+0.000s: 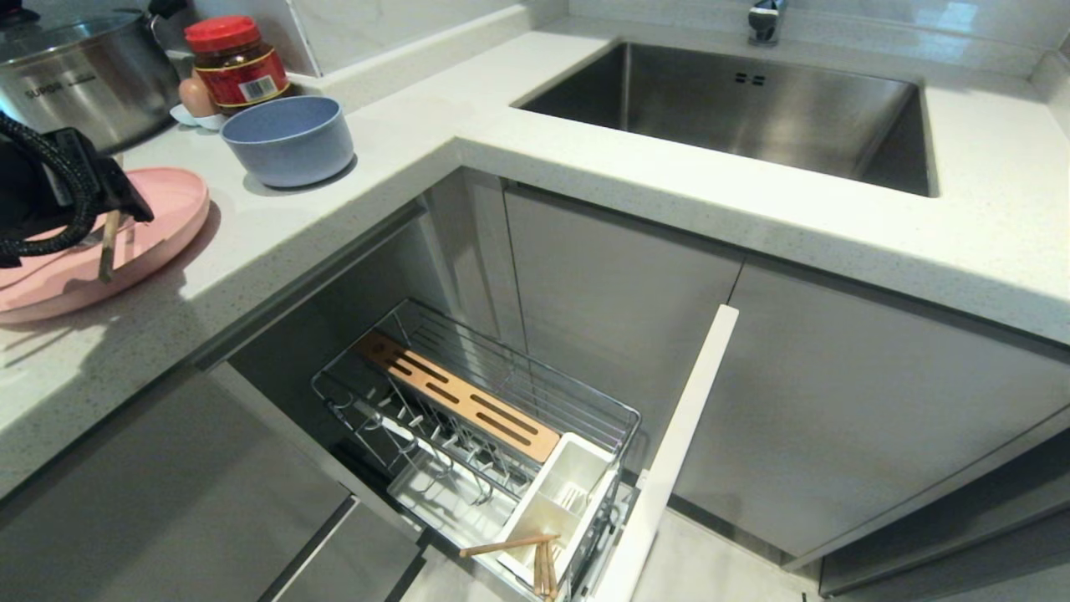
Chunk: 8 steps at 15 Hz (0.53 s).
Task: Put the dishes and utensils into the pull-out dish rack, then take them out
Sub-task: Pick up the chopsticks and place it in the cupboard
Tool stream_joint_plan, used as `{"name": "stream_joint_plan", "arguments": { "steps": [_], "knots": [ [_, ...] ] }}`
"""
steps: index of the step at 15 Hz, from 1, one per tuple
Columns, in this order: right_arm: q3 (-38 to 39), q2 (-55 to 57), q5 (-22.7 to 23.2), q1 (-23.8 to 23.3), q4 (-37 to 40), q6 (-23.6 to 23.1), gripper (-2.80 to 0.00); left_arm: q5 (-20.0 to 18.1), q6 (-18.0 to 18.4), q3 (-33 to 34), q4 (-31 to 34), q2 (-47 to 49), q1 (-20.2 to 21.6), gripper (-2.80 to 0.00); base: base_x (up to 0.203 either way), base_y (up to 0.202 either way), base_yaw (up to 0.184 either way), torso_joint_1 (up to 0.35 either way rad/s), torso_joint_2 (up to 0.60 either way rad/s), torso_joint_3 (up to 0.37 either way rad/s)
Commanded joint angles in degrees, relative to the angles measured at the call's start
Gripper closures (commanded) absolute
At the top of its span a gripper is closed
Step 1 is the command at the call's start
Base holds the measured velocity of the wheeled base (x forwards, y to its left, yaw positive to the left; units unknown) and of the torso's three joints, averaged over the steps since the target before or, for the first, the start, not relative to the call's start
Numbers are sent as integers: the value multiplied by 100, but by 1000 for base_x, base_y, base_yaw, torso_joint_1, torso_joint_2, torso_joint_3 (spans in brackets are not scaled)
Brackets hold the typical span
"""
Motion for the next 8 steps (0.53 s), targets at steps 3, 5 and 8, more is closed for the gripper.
{"name": "stream_joint_plan", "arguments": {
  "steps": [3, 5, 8],
  "knots": [
    [0, -13, -1, -2, -4, 3, 0, -260, -16, -83, 26, 175, 119, -280, 0, 0, 0, 0, 0, 0],
    [0, -13, -1, -2, -4, 3, 0, -340, -14, -84, 24, 262, 127, -280, 0, 0, 0, 0, 0, 0],
    [0, -13, -1, -2, -4, 3, 0, -365, -2, -92, 16, 341, 230, -280, 0, 0, 0, 0, 0, 0]
  ]
}}
